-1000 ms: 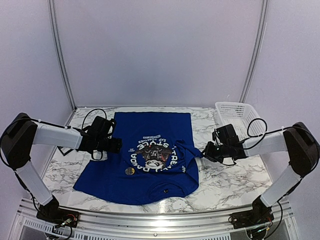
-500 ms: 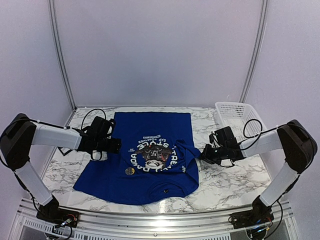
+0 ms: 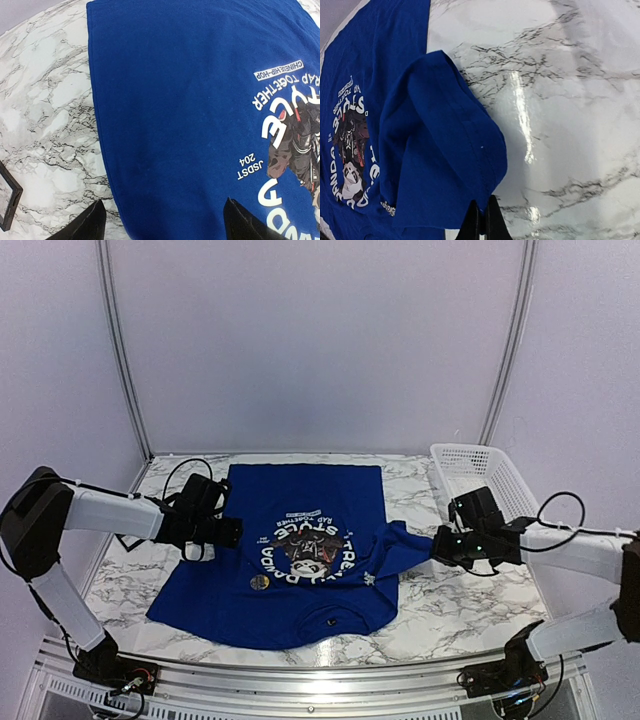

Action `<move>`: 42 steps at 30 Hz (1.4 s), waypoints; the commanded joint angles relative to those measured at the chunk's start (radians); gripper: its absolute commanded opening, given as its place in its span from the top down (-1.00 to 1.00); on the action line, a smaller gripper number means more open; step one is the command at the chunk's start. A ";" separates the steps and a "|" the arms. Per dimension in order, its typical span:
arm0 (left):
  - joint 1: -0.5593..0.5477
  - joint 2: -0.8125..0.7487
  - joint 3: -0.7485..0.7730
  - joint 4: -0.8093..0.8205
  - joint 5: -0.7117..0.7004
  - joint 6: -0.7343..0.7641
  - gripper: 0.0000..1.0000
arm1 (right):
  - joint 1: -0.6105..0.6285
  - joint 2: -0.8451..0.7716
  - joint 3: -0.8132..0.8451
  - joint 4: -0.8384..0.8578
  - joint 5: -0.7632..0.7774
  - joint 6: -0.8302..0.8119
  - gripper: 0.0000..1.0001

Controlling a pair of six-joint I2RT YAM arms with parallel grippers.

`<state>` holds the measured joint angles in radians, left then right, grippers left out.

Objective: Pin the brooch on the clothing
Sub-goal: Smooth out the clothing with brooches at the center of the board.

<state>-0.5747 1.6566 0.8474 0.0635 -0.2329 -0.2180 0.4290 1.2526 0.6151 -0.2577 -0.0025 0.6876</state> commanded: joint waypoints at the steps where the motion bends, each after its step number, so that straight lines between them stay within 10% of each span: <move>1: 0.006 0.013 -0.027 0.031 0.016 -0.002 -0.67 | 0.014 -0.157 -0.051 -0.293 0.101 0.066 1.00; 15: 0.007 0.034 -0.023 0.038 0.037 0.016 -0.67 | -0.077 -0.341 0.010 -0.614 0.193 0.004 0.98; 19: 0.007 -0.004 -0.027 0.011 0.056 0.013 -0.67 | -0.100 -0.337 0.031 -0.639 0.190 -0.003 0.34; 23: 0.004 -0.120 -0.057 -0.017 0.071 -0.012 -0.67 | -0.101 -0.356 0.136 -0.680 0.250 -0.013 0.30; 32: -0.210 -0.463 -0.219 -0.145 0.050 -0.155 -0.48 | -0.005 0.027 0.263 -0.436 0.096 -0.171 1.00; 42: -0.325 -0.496 -0.412 -0.191 0.132 -0.409 -0.25 | -0.022 0.346 0.255 -0.184 0.072 -0.258 1.00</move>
<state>-0.8856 1.1587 0.5026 -0.0795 -0.1368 -0.4934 0.4175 1.5372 0.8619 -0.5652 0.0792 0.4736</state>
